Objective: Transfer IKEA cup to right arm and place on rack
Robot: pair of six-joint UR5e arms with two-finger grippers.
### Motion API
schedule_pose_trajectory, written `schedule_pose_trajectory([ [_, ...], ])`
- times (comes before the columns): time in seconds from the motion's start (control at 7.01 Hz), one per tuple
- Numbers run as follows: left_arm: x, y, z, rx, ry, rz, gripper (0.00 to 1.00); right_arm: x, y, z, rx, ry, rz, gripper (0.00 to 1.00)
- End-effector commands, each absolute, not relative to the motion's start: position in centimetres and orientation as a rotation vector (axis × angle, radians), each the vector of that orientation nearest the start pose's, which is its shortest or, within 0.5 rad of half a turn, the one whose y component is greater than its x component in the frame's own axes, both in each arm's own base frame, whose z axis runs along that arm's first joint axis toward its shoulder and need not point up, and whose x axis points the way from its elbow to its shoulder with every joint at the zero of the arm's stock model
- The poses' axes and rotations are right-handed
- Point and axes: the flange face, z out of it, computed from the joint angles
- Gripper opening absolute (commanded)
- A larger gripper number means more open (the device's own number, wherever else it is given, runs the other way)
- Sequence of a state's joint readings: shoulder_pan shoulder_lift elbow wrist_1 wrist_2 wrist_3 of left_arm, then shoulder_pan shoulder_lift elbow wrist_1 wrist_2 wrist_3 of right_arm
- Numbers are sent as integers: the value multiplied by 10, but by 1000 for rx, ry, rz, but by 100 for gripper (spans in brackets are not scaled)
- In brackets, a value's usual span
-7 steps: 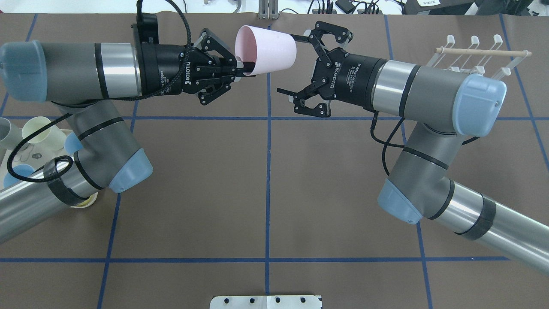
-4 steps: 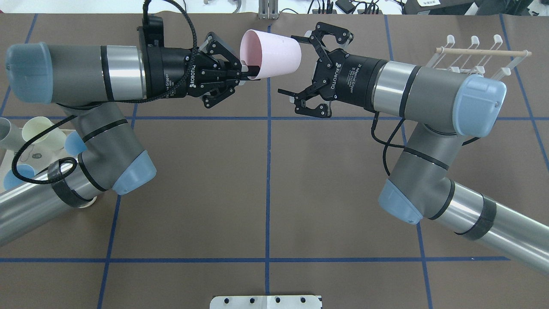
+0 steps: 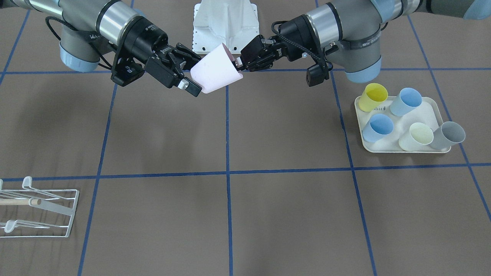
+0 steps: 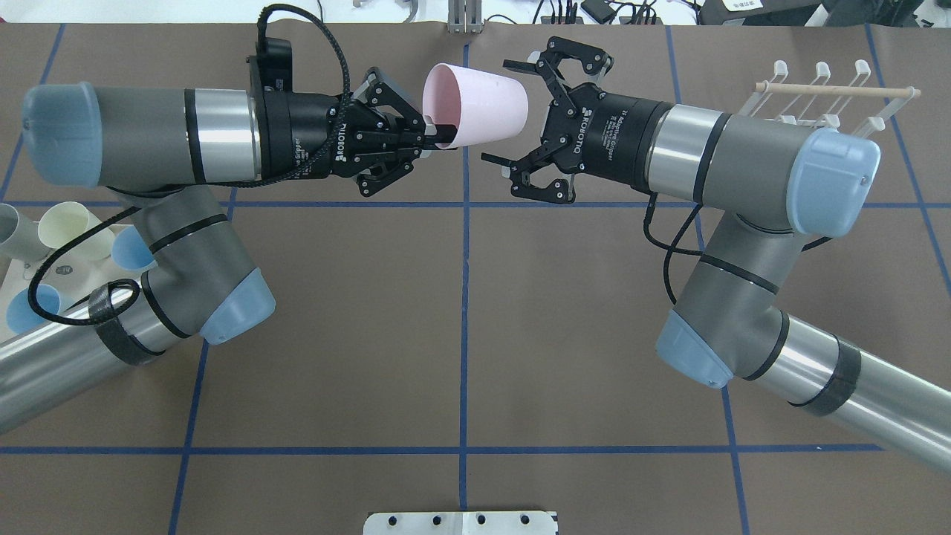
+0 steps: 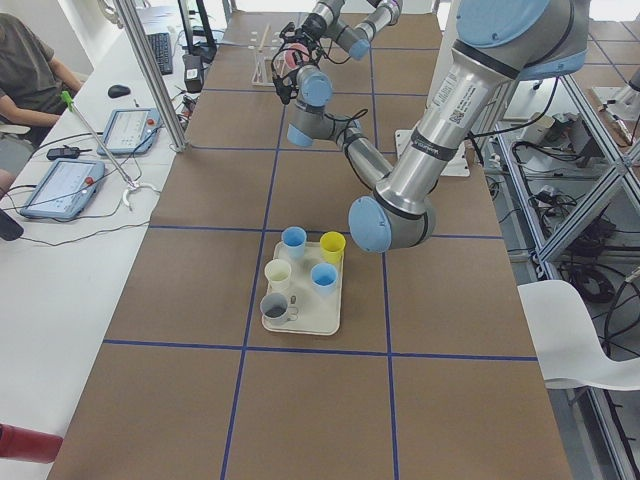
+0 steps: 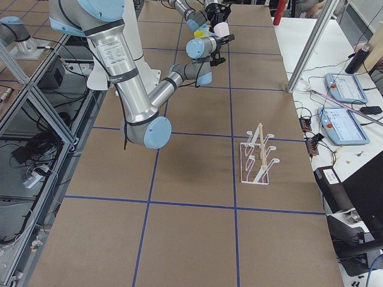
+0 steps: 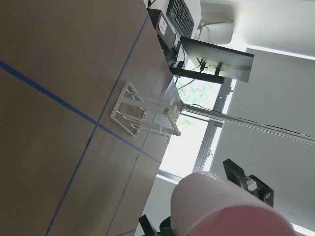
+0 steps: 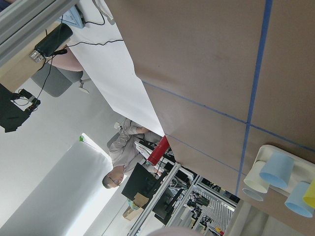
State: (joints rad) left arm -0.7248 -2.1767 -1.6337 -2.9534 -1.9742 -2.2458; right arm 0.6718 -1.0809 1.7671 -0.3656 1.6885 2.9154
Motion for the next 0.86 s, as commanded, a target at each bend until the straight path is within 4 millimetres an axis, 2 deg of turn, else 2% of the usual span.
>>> schedule_pose_trajectory([
  [0.0, 376, -458, 137, -200, 2034, -475, 0, -366, -446, 162, -773, -1951, 1203, 98],
  [0.14, 378, -460, 138, -201, 2030, -478, 0, -366, -446, 163, -770, -1952, 1202, 92],
  [0.29, 379, -461, 136, -202, 2031, -476, 0, -366, -446, 163, -770, -1952, 1202, 62],
  [0.43, 379, -461, 137, -202, 2029, -479, 0, -366, -446, 164, -769, -1949, 1204, 18],
  [0.57, 379, -461, 135, -200, 2027, -479, 48, -365, -446, 163, -769, -1950, 1203, 0],
  [0.71, 379, -461, 136, -200, 2025, -478, 77, -365, -445, 162, -767, -1953, 1202, 0],
])
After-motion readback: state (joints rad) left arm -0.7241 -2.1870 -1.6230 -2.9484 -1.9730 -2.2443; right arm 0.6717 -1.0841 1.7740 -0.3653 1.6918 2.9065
